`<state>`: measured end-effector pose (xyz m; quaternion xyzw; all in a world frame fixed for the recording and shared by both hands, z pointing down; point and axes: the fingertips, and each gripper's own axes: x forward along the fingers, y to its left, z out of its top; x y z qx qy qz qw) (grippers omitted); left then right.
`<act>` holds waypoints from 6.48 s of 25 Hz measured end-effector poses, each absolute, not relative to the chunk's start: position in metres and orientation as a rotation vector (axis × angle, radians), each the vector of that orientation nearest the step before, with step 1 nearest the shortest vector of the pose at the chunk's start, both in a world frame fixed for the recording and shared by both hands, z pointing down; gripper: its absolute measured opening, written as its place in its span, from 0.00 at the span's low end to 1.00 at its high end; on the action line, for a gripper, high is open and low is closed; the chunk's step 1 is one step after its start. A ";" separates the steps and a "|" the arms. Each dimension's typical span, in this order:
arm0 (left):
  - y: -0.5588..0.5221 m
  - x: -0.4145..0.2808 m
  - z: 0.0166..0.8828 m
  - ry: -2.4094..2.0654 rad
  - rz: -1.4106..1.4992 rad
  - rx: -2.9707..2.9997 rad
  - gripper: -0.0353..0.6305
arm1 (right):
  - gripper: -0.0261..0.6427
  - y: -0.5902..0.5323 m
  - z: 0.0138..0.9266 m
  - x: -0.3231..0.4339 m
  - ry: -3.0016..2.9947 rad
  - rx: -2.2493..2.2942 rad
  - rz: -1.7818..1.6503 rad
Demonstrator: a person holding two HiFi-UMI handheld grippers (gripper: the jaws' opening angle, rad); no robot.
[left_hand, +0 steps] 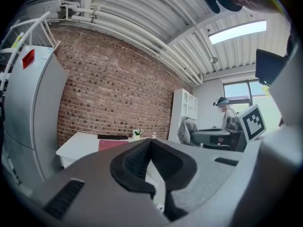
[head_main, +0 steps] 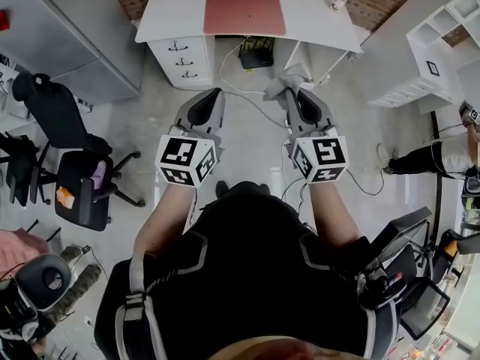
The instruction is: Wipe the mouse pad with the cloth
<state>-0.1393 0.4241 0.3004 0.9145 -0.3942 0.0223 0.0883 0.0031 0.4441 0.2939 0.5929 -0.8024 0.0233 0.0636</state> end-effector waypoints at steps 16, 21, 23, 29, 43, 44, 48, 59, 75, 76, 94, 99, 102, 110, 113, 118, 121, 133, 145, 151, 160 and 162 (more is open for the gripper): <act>0.387 -0.177 0.313 -1.165 0.046 2.708 0.05 | 0.09 0.406 0.305 -0.034 -2.421 1.743 0.058; 0.358 -0.168 0.314 -1.212 0.065 2.688 0.05 | 0.09 0.372 0.306 -0.024 -2.462 1.719 0.056; 0.342 -0.162 0.312 -1.225 0.071 2.682 0.05 | 0.09 0.354 0.304 -0.018 -2.478 1.708 0.054; 0.297 -0.134 0.309 -1.259 0.093 2.676 0.05 | 0.09 0.303 0.299 0.010 -2.513 1.684 0.040; 0.216 -0.064 0.325 -1.334 0.201 2.598 0.05 | 0.09 0.220 0.318 0.081 -2.593 1.572 0.107; 0.212 -0.058 0.325 -1.339 0.214 2.604 0.05 | 0.09 0.216 0.320 0.085 -2.600 1.562 0.112; 0.194 -0.037 0.323 -1.374 0.262 2.628 0.05 | 0.09 0.194 0.324 0.104 -2.615 1.529 0.094; 0.163 -0.033 0.340 -1.342 0.245 2.601 0.05 | 0.09 0.152 0.340 0.095 -2.643 1.471 0.139; 0.046 -0.104 0.360 -1.315 0.174 2.533 0.05 | 0.09 0.040 0.353 0.020 -2.569 1.391 0.121; 0.039 -0.109 0.362 -1.302 0.171 2.522 0.05 | 0.09 0.033 0.355 0.015 -2.567 1.381 0.116; -0.044 -0.188 0.429 -1.306 0.236 2.459 0.05 | 0.09 -0.047 0.425 -0.063 -2.459 1.272 0.225; -0.049 -0.194 0.463 -1.304 0.285 2.396 0.05 | 0.09 -0.061 0.470 -0.080 -2.413 1.188 0.280; -0.051 -0.195 0.490 -1.323 0.365 2.357 0.05 | 0.09 -0.072 0.494 -0.092 -2.398 1.112 0.284; -0.064 -0.195 0.537 -1.376 0.449 2.221 0.05 | 0.09 -0.092 0.560 -0.108 -2.356 0.981 0.392; -0.065 -0.200 0.555 -1.388 0.482 2.143 0.05 | 0.09 -0.091 0.588 -0.117 -2.331 0.909 0.409; -0.061 -0.207 0.578 -1.386 0.545 2.062 0.05 | 0.09 -0.084 0.624 -0.126 -2.280 0.833 0.473; -0.063 -0.203 0.585 -1.365 0.557 2.056 0.05 | 0.09 -0.086 0.640 -0.124 -2.245 0.814 0.488; -0.070 -0.184 0.601 -1.292 0.604 2.046 0.05 | 0.09 -0.082 0.661 -0.096 -2.189 0.874 0.556; -0.078 -0.122 0.603 -1.131 0.626 2.145 0.05 | 0.09 -0.074 0.664 -0.034 -2.111 1.034 0.640; -0.083 -0.091 0.605 -1.049 0.636 2.191 0.05 | 0.09 -0.072 0.667 0.005 -2.060 1.143 0.688; -0.085 -0.048 0.604 -0.927 0.663 2.256 0.05 | 0.09 -0.064 0.670 0.071 -1.957 1.295 0.751; -0.085 -0.040 0.605 -0.903 0.672 2.267 0.05 | 0.09 -0.060 0.673 0.087 -1.929 1.321 0.753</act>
